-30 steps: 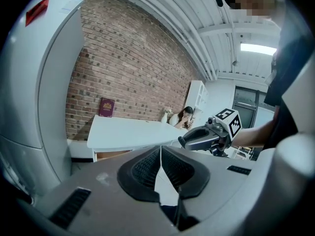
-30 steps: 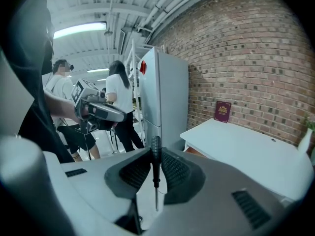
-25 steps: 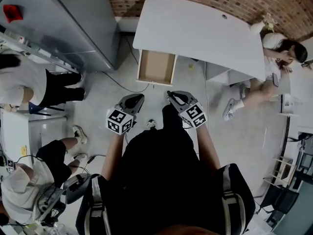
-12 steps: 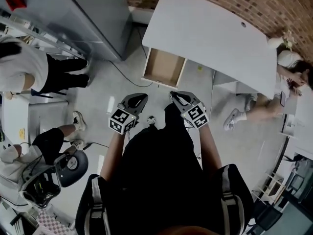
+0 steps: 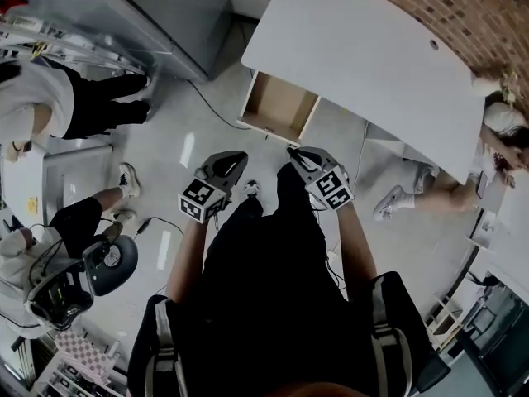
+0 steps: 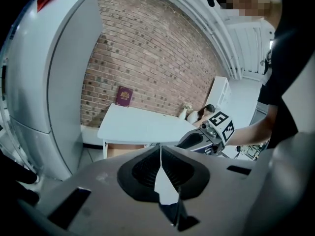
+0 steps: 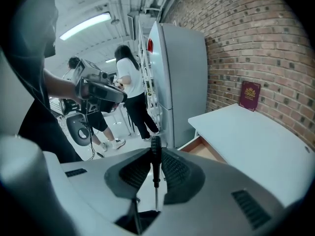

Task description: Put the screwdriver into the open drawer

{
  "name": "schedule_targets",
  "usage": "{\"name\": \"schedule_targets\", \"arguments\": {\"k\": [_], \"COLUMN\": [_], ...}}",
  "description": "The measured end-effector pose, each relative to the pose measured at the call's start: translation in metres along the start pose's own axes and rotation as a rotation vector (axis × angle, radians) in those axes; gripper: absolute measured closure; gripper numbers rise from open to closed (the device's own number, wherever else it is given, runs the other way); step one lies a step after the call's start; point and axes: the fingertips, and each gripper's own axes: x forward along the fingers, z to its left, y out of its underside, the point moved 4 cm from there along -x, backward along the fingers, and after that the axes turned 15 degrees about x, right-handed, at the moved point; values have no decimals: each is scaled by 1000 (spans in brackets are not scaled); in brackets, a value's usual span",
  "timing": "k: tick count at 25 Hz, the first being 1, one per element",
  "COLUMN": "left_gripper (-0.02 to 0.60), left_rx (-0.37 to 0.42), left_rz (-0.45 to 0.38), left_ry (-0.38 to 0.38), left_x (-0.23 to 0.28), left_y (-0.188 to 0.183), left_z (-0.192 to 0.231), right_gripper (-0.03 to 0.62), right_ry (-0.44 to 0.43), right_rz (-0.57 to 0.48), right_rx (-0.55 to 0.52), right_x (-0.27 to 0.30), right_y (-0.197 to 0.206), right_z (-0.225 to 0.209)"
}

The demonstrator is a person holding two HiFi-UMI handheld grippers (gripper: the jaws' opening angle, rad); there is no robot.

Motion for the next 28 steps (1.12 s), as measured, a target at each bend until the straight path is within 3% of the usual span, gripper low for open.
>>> {"name": "schedule_targets", "arguments": {"k": [12, 28], "left_gripper": [561, 561], "left_rx": [-96, -194], "left_rz": [24, 69], "left_ry": [-67, -116], "left_x": [28, 48], "left_y": [7, 58], "left_z": [11, 28], "right_gripper": [471, 471], "right_ry": [-79, -161], "right_rz": [100, 213], "right_rx": [-4, -23], "right_x": [35, 103], "right_y": [10, 48], "right_z": [-42, -76]}}
